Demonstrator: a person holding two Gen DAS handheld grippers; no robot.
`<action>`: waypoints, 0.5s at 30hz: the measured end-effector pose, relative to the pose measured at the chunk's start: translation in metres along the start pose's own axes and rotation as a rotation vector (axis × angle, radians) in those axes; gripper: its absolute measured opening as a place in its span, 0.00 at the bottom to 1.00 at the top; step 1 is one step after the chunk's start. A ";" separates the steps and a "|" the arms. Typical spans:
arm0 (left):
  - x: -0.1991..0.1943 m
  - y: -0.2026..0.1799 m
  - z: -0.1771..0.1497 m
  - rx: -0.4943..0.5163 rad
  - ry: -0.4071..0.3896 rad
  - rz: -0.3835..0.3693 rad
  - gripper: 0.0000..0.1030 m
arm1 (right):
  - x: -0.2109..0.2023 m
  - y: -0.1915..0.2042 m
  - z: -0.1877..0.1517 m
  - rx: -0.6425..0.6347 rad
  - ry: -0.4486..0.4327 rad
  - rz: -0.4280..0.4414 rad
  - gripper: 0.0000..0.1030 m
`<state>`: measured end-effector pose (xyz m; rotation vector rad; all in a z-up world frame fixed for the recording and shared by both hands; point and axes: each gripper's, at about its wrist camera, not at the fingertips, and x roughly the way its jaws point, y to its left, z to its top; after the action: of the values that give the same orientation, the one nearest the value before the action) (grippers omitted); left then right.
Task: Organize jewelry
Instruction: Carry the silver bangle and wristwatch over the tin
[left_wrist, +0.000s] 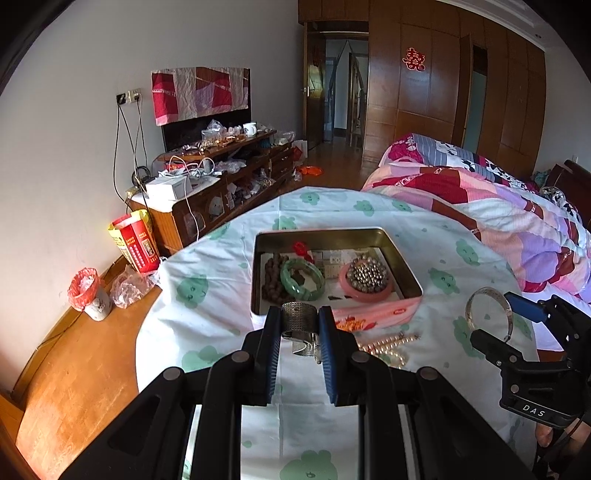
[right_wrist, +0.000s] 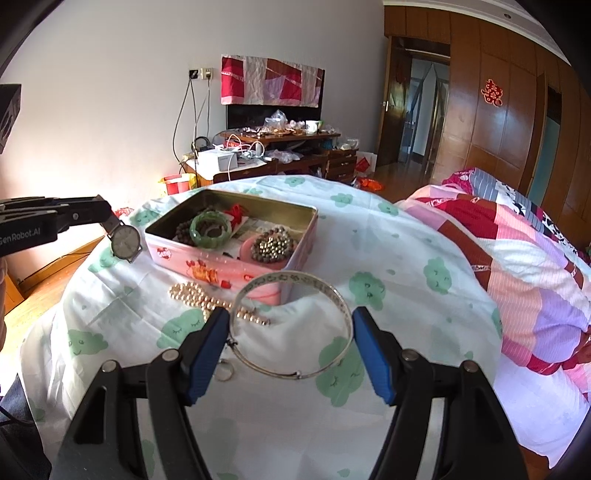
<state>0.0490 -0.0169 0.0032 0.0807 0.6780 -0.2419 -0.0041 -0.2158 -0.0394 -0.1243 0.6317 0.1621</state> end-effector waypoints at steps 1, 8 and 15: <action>0.000 0.000 0.002 0.000 -0.002 -0.001 0.20 | 0.000 0.000 0.002 -0.002 -0.004 -0.002 0.68; 0.003 0.003 0.013 0.010 -0.006 0.007 0.20 | 0.003 -0.002 0.014 -0.010 -0.021 -0.004 0.68; 0.009 0.005 0.025 0.026 -0.009 0.022 0.20 | 0.007 -0.001 0.030 -0.030 -0.041 -0.004 0.68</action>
<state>0.0718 -0.0176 0.0166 0.1123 0.6644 -0.2295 0.0191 -0.2108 -0.0200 -0.1505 0.5882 0.1695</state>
